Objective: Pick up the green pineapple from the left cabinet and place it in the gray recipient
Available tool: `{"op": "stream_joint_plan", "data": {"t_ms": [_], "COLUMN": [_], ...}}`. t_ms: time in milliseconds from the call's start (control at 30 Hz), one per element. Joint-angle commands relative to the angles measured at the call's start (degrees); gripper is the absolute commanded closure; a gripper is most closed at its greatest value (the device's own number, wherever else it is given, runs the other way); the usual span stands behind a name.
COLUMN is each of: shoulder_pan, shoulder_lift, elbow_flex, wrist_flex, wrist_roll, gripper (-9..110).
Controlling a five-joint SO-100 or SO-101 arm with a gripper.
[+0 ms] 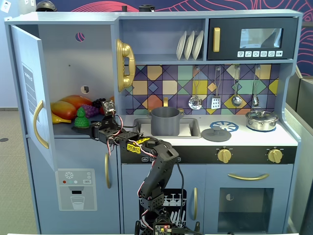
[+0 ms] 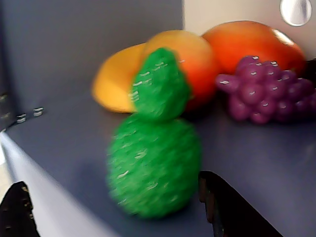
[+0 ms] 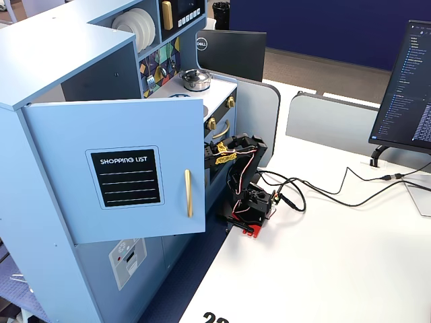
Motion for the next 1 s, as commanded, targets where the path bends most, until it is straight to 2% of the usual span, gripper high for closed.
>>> {"op": "stream_joint_plan", "data": {"t_ms": [0, 233, 300, 400, 467, 667, 967], "shoulder_pan": [1.2, 1.1, 0.6, -0.4, -1.5, -6.3, -12.2], "shoulder_lift": [-3.5, -13.8, -16.3, -18.0, -15.7, 6.9, 46.6], "elbow_flex": [-8.1, -18.7, -21.0, -22.5, -21.1, -1.4, 22.9], "wrist_flex": [-2.2, -1.7, -2.5, -6.1, -8.3, -8.6, 6.4], "wrist_roll": [1.1, 0.7, -1.1, -3.3, -5.4, -13.8, -23.6], "gripper": [62, 64, 73, 95, 101, 101, 101]}}
